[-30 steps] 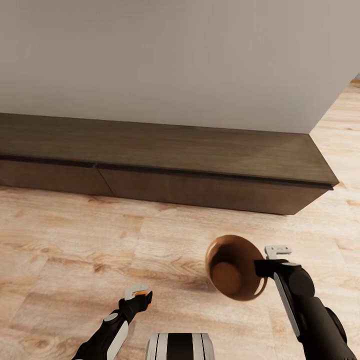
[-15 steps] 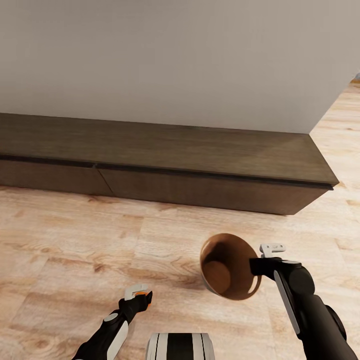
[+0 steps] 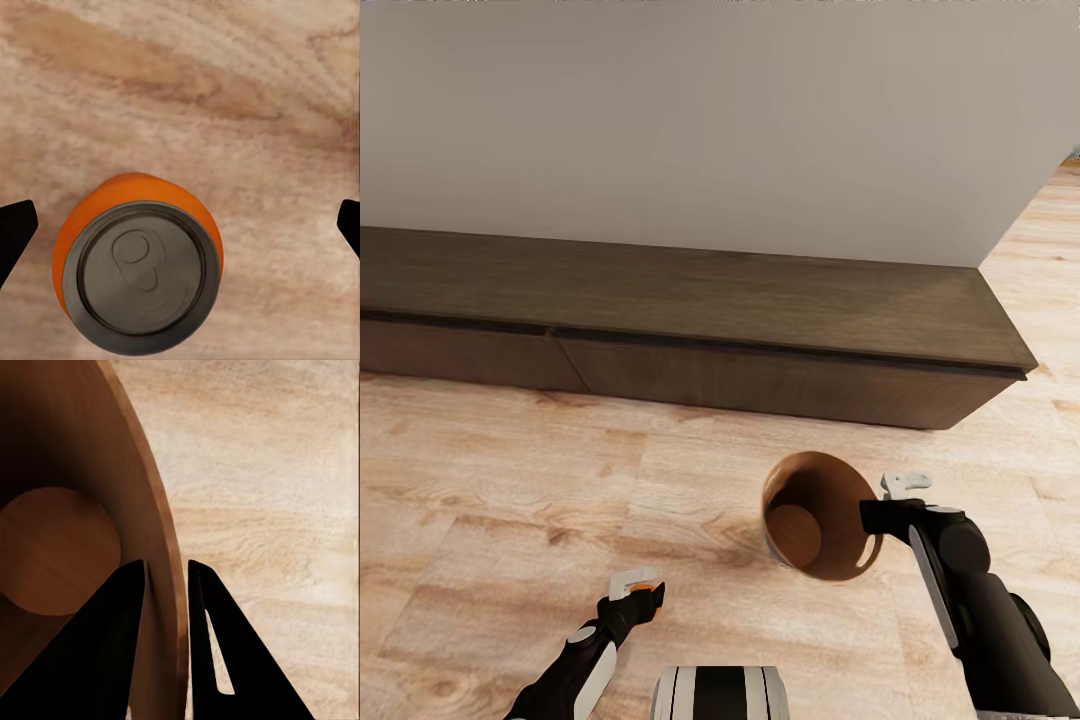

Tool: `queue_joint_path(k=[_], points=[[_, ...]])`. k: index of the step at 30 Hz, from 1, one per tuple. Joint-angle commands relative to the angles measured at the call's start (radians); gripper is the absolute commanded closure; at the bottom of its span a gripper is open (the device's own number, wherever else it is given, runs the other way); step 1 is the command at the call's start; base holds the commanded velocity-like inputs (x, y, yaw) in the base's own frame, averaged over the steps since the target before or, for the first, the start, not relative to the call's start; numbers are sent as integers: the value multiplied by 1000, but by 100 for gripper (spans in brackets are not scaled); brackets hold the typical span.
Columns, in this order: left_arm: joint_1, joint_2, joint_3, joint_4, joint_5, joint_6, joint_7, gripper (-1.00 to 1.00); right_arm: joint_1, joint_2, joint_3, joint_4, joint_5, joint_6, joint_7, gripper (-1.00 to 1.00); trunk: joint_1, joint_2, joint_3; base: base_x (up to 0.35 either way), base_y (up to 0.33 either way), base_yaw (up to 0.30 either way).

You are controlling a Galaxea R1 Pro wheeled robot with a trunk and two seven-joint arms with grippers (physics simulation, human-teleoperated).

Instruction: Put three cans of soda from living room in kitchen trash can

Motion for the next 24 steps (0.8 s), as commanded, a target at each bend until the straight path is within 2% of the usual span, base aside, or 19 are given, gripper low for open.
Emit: queue_joint_path(k=[1,12,24], points=[[0,0,0,0,0,0,0,-100,-11,-1,0,2,-15,6,0,100,0,0,0,0,0,0],[-1,0,0,0,0,0,0,-100,-87,-4,-1,0,-14,8,1,100,0,0,0,0,0,0],[0,0,0,0,0,0,0,-100,-98,-3,-1,0,-14,9,1,100,4,-7,-3,0,0,0]])
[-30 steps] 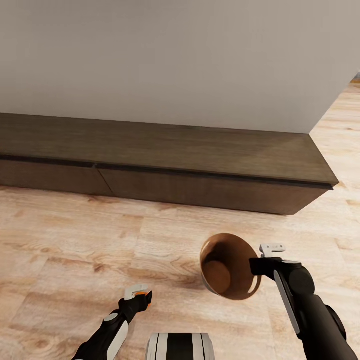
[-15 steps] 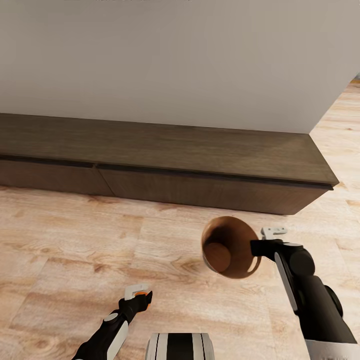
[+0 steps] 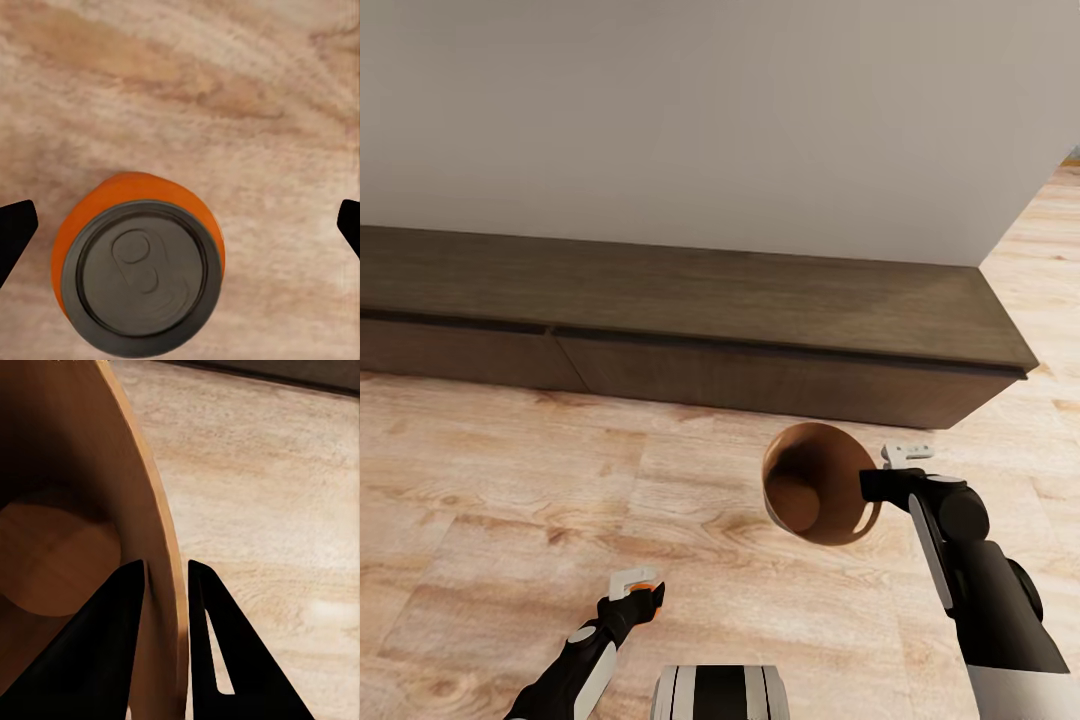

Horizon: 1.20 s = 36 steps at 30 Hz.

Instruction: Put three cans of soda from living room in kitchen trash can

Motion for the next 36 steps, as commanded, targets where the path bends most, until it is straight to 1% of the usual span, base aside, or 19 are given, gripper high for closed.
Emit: queue_joint_path(k=[1,4,23,36], points=[[0,0,0,0,0,0,0,-100,0,0,0,0,-11,0,0,100,4,-7,-3,0,0,0],[1,0,0,0,0,0,0,-100,0,0,0,0,-12,0,0,100,15,-28,-13,0,0,0],[0,0,0,0,0,0,0,-100,0,2,0,0,-13,0,0,100,15,-28,-13,0,0,0],[1,0,-1,0,0,0,0,-100,0,2,0,0,-13,0,0,100,15,-28,-13,-37,0,0]])
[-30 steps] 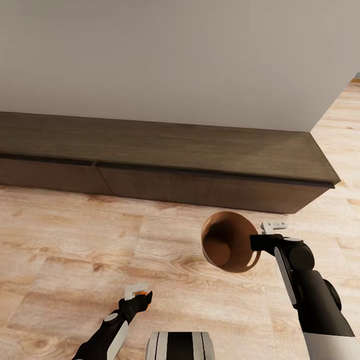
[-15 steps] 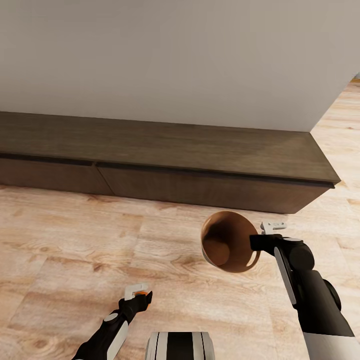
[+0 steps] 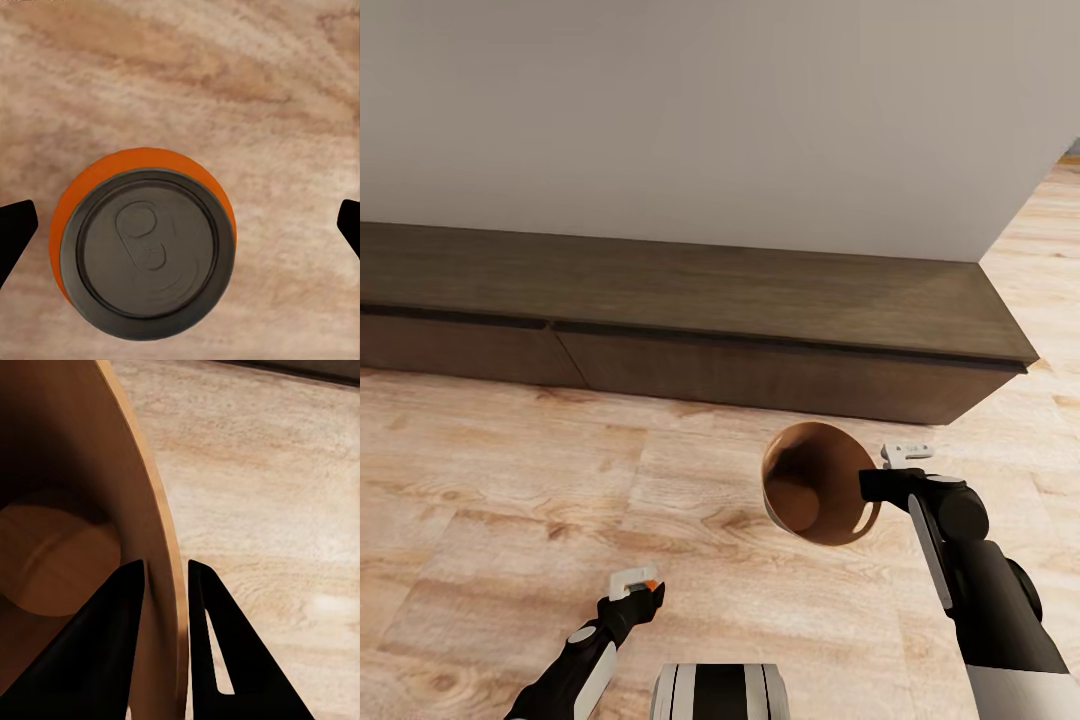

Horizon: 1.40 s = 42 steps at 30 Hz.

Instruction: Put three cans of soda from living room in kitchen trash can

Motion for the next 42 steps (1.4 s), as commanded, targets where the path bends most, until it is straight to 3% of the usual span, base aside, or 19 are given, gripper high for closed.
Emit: queue_joint_path(k=[1,15,20,42], points=[[0,0,0,0,0,0,0,-100,0,0,1,0,-15,1,0,100,0,0,0,-2,0,0],[-1,0,-1,0,-1,0,0,-100,-1,2,1,0,-15,0,0,100,0,0,0,0,0,0],[0,0,0,0,-1,0,0,-100,-1,3,1,0,-15,1,0,100,19,-35,-16,0,0,0],[0,0,0,0,-1,0,0,-100,0,4,1,0,-15,1,0,100,19,-35,-16,-25,0,0]])
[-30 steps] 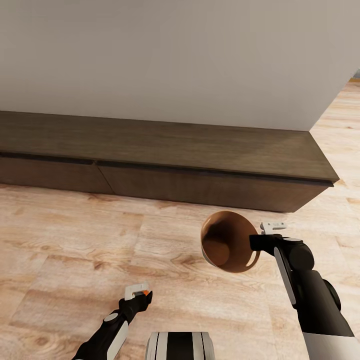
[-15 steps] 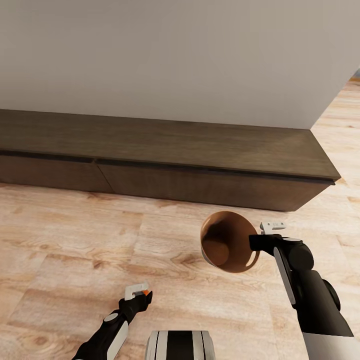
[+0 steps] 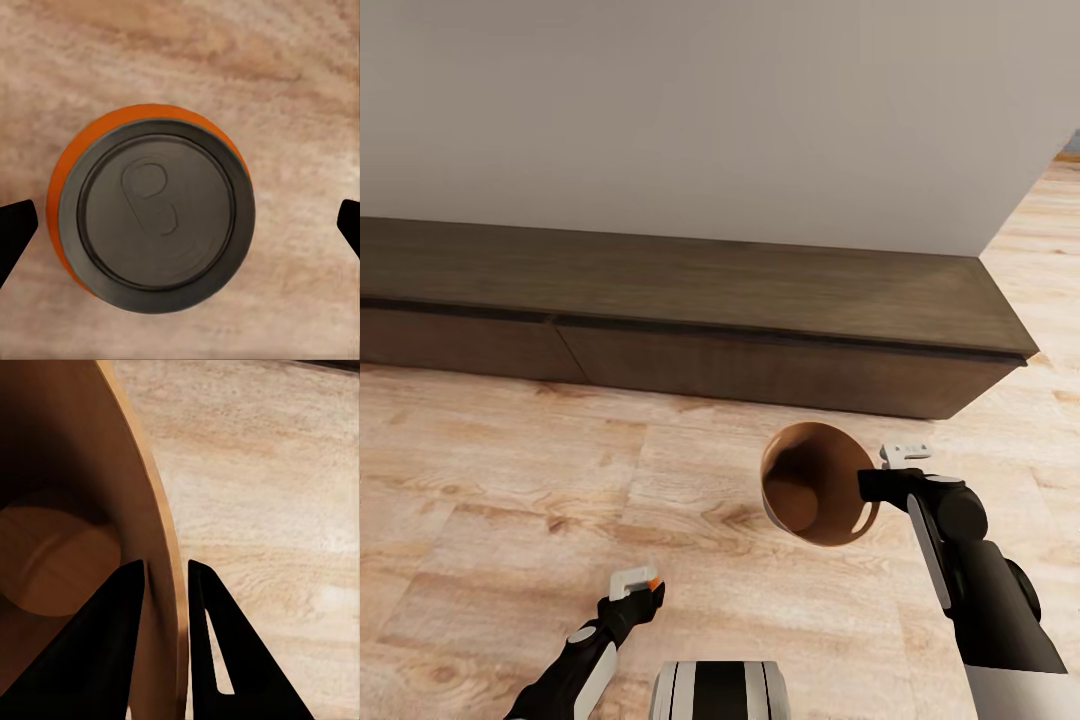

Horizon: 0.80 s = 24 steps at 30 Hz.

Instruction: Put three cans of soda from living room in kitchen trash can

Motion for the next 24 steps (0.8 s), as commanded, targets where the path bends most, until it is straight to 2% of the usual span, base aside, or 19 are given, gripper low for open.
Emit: queue_joint_path(k=[1,24], points=[[0,0,0,0,0,0,0,-100,0,0,0,0,-12,0,0,100,0,0,0,-24,0,0],[0,0,0,0,0,-3,-1,-100,-1,1,0,0,-12,0,0,100,0,0,0,15,0,0]])
